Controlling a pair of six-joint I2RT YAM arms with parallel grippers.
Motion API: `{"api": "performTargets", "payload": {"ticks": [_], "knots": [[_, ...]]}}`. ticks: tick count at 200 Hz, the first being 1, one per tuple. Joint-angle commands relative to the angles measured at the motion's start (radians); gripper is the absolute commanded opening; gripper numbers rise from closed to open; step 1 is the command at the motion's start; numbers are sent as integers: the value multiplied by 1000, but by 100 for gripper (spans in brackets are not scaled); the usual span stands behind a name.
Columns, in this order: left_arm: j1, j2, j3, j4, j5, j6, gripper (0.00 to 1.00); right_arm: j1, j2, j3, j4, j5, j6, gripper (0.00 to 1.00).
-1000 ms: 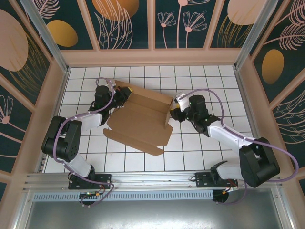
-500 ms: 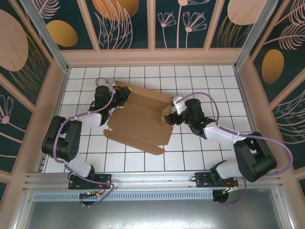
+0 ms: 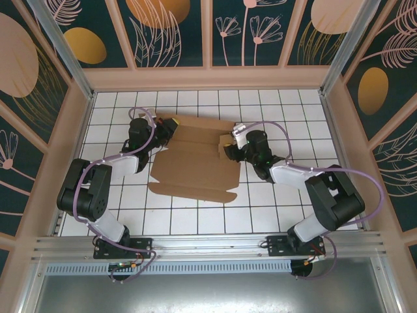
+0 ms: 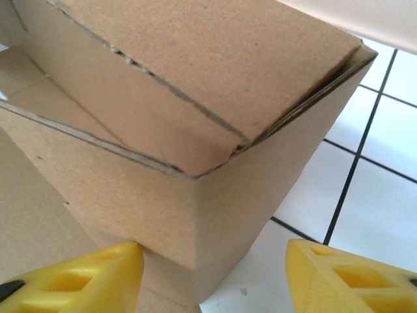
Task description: Fold the paper box
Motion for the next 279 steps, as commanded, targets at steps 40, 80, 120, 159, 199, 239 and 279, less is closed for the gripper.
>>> {"api": "performTargets", "payload": {"ticks": [40,80,120,159,199,239,279], "knots": [[-5,-25,-11,-97,66,-3,0,-8,82,66,139,97,-70,60],[-5,-24,5,-141,78,21,0,-48,105,90,178,-4,-152,65],[-6,-18,19,-177,92,44,0,-102,146,164,134,-121,-149,67],[-5,-11,25,-177,103,43,0,-100,205,204,118,-149,-139,48],[-6,-11,37,-180,107,24,0,-94,235,205,132,-80,-126,32],[-5,-16,30,-175,100,-7,0,-74,256,212,144,17,-119,23],[-4,-14,33,-172,104,-29,0,-66,298,251,125,29,-145,39]]}}
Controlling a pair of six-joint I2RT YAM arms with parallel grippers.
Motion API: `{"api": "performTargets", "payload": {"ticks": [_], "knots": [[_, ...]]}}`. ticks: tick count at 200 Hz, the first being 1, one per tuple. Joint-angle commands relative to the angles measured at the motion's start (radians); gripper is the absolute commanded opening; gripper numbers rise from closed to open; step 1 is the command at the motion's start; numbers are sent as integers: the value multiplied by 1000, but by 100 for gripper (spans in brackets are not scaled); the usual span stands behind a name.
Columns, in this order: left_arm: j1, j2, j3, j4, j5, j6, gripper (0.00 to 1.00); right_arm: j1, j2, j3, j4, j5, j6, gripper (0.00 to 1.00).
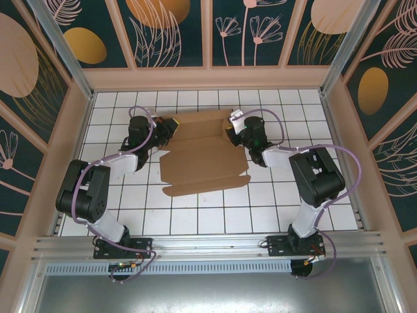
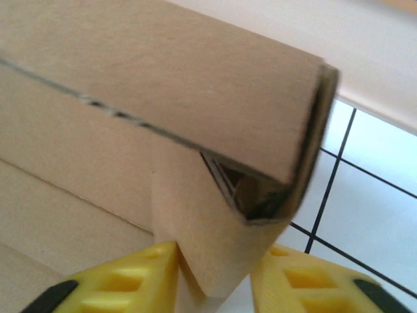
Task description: Fold the paper box
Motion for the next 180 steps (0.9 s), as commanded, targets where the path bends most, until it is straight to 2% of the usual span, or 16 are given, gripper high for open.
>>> {"api": "performTargets", "payload": {"ticks": [1,48,75,94,114,146,180], "knots": [[-9,0,3,-81,75,-6,0,6,47,41,7,39,-27,39],[-10,7,2,-81,86,-10,0,-17,85,88,-5,-27,-59,42],[-7,9,0,-77,97,-9,0,-30,104,115,-23,-47,-70,53],[-7,7,-1,-79,99,-11,0,-42,113,133,-30,-59,-74,54],[-7,10,1,-85,102,-11,0,-56,122,151,-38,-83,-72,50],[-5,7,7,-91,110,-11,0,-79,137,166,-41,-131,-40,35],[-4,4,18,-97,111,-14,0,-67,155,191,-53,-129,-33,24]]}}
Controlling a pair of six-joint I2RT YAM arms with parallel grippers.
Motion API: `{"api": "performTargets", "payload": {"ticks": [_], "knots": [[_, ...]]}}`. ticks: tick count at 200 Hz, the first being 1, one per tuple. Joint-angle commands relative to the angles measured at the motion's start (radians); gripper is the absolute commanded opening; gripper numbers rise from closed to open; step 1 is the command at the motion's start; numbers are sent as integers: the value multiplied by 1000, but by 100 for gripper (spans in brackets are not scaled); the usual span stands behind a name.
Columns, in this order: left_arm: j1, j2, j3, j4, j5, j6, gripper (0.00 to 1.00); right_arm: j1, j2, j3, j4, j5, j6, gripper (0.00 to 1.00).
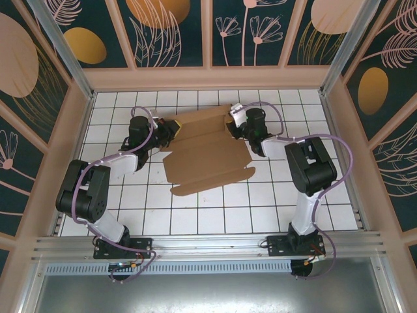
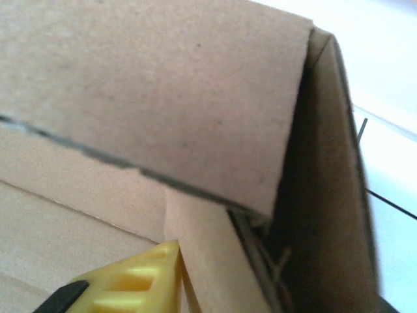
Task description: Fold the paper box
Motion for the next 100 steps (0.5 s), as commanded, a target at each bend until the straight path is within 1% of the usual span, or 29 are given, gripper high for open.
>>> {"api": "performTargets", "payload": {"ticks": [1,22,55,71,100], "knots": [[-4,4,17,-79,45,-2,0,5,28,42,-9,-9,9,24],[-3,-3,29,-102,35,-8,0,26,32,46,-1,72,8,22],[-4,-19,53,-131,23,-35,0,86,47,58,-6,302,5,21],[-5,-27,55,-129,15,-50,0,104,65,77,-34,407,27,15],[-4,-36,51,-120,5,-76,0,115,82,91,-82,490,97,11]]}}
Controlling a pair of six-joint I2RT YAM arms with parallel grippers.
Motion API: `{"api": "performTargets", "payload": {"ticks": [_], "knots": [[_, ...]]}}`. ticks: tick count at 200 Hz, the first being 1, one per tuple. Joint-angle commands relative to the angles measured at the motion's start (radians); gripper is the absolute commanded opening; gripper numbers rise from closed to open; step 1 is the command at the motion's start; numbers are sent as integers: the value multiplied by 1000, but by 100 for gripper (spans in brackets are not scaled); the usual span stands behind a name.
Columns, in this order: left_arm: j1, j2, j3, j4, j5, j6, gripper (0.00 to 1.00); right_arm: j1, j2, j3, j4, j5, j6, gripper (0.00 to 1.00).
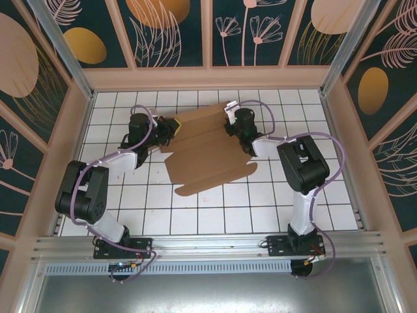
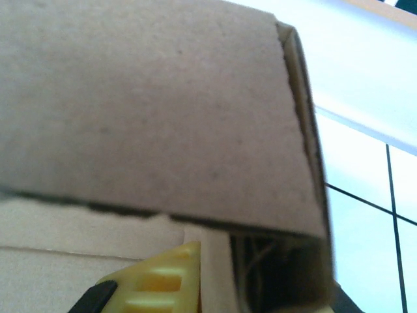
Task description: Fold the paper box
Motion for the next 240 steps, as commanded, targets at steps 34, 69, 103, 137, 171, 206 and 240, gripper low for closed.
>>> {"api": "performTargets", "payload": {"ticks": [34,69,103,137,171,206,240], "knots": [[-5,-28,-5,-25,11,-51,0,30,51,59,-141,240,86,4],[-6,-23,-8,-20,9,-60,0,53,90,117,-212,334,88,0],[-9,-22,-4,-21,8,-66,0,55,106,126,-228,391,101,0],[-15,-29,-5,-22,5,-64,0,55,78,74,-161,344,144,10],[-27,-51,-38,-13,-8,-61,0,30,-81,-139,30,67,178,39],[-38,-69,-65,-24,-45,-65,0,-20,-226,-282,166,-164,165,72],[-38,-94,-47,-65,-66,-47,0,-80,-373,-427,306,-209,134,76]]}}
